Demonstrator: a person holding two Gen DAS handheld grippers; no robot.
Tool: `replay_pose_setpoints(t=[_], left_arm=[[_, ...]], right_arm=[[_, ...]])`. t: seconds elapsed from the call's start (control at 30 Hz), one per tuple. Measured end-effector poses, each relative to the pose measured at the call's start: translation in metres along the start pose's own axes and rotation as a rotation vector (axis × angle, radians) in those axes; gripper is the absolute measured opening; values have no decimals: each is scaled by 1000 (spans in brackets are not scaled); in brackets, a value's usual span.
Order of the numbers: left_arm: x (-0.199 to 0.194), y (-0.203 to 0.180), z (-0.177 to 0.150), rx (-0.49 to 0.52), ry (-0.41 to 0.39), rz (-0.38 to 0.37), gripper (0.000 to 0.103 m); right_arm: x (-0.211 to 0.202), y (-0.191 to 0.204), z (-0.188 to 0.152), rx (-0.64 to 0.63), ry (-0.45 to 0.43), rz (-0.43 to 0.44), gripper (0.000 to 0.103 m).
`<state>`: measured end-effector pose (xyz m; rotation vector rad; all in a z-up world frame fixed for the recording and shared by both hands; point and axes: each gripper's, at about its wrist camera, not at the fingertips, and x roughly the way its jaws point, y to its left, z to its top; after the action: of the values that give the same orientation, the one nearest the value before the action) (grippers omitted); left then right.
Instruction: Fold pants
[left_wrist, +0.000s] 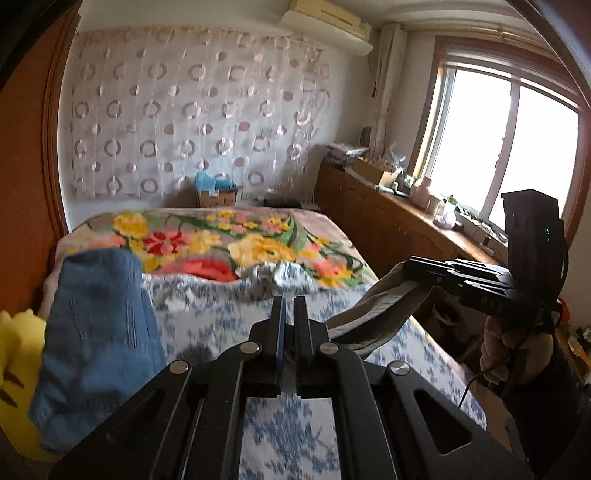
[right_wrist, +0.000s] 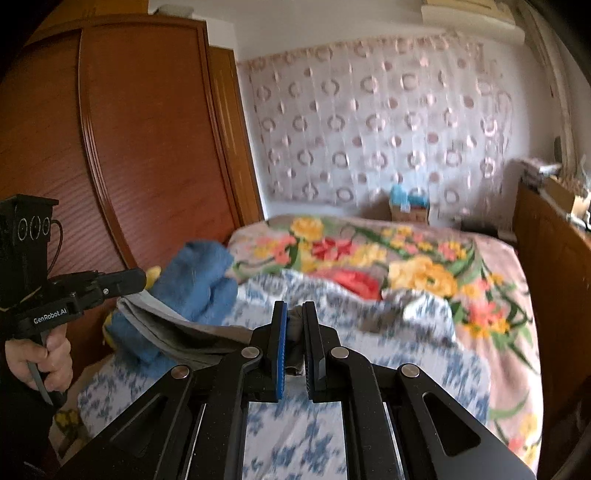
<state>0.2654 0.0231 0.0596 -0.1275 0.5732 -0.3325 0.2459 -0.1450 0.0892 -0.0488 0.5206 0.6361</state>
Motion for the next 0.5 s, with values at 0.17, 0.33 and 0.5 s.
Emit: replay_pose_setpoints(t=[0.17,0.33,0.5], left_arm=[[-17,-9,-25,1,11,-6,5],[-34,-20,-52,10,24,-15,5],[-43,-30,-81,18,44,-23,5]], right_arm=[[-8,13,-12,9,25,-3,8],[-35,22,-28,14,35,-9,8],[-53,36,-51,24,61,-26,8]])
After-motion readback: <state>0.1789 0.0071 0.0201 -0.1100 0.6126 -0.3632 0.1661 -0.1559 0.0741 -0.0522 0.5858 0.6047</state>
